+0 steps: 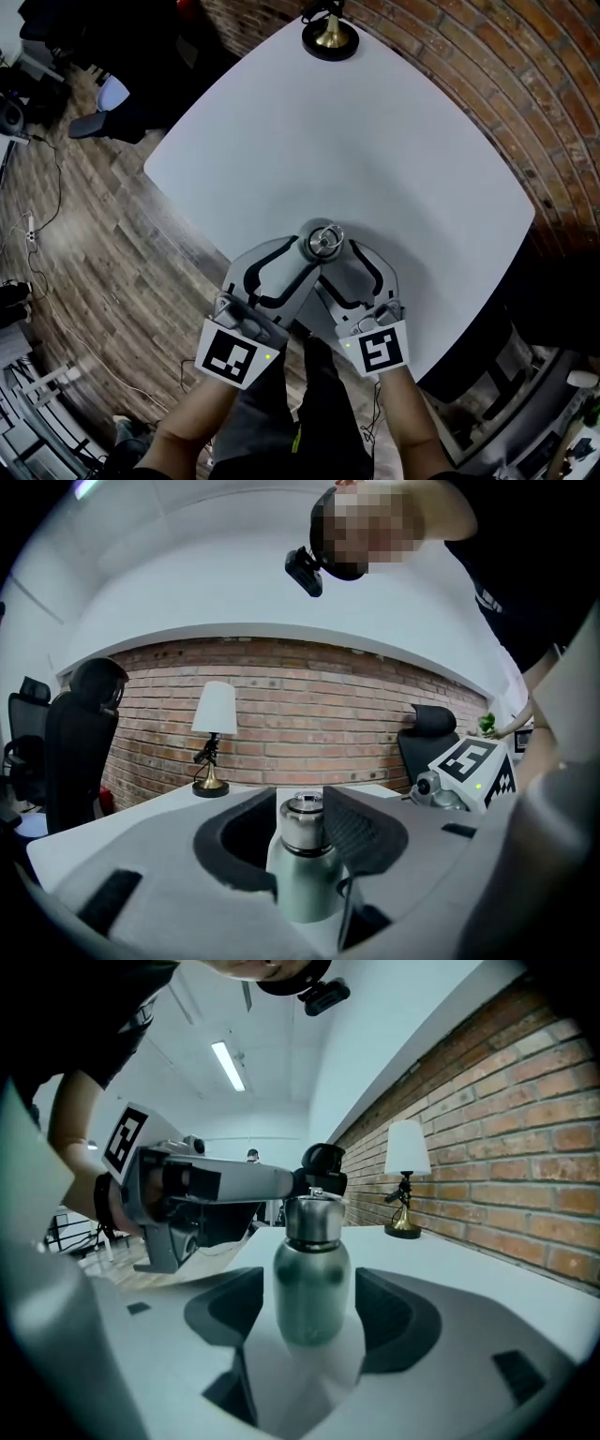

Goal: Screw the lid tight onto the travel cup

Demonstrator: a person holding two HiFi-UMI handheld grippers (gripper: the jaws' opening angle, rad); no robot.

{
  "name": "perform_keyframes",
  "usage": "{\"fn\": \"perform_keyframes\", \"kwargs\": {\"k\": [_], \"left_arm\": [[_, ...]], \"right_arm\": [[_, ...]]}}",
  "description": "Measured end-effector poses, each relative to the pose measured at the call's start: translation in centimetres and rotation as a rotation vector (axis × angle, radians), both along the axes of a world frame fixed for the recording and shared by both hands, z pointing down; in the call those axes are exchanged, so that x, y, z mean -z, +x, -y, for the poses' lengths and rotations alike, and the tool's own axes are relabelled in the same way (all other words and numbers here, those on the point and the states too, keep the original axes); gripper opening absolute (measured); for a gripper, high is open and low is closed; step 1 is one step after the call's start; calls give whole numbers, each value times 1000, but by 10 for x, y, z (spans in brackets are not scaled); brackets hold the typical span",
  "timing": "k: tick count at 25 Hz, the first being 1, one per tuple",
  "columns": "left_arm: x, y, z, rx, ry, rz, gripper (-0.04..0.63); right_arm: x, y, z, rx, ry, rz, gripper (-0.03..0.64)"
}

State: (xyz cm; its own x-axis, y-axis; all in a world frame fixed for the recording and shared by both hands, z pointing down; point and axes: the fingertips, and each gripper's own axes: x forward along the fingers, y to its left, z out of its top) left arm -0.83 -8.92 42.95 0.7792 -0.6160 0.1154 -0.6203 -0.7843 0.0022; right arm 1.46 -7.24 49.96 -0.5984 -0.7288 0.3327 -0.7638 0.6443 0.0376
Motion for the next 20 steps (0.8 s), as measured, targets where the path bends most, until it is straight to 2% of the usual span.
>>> {"fn": "perform_keyframes", "kwargs": {"k": [10, 20], "left_arm": [[0, 19, 2, -52, 2, -38, 210], [-17, 27, 10, -39, -14, 17, 233]], "right_arm": [[-11, -9, 14, 1, 6, -3, 291], [-13, -10, 15, 9, 16, 6, 291]]}}
